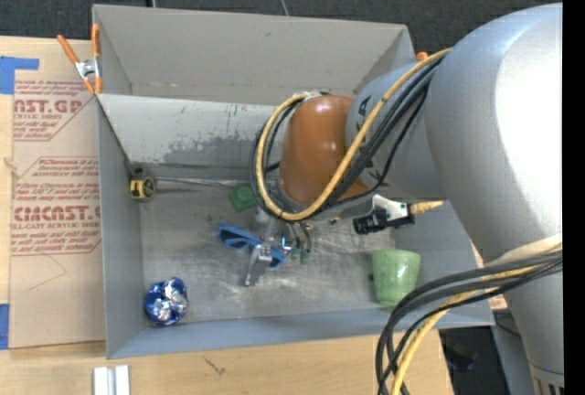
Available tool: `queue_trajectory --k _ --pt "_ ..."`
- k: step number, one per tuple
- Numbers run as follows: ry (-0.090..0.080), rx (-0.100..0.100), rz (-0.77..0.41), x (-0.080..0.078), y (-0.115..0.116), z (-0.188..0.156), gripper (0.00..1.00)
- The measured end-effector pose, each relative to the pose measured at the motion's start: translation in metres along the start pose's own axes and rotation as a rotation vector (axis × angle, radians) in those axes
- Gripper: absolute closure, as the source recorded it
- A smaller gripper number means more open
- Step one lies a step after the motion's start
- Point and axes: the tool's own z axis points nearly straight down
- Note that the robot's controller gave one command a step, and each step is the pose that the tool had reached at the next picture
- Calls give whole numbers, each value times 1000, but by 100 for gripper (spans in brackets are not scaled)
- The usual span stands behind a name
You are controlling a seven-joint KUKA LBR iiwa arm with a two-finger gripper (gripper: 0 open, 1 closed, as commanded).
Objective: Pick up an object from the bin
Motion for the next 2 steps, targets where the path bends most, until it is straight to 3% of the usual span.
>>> queue_trajectory --k 2 --pt "2 1 -2 0 2 -1 0"
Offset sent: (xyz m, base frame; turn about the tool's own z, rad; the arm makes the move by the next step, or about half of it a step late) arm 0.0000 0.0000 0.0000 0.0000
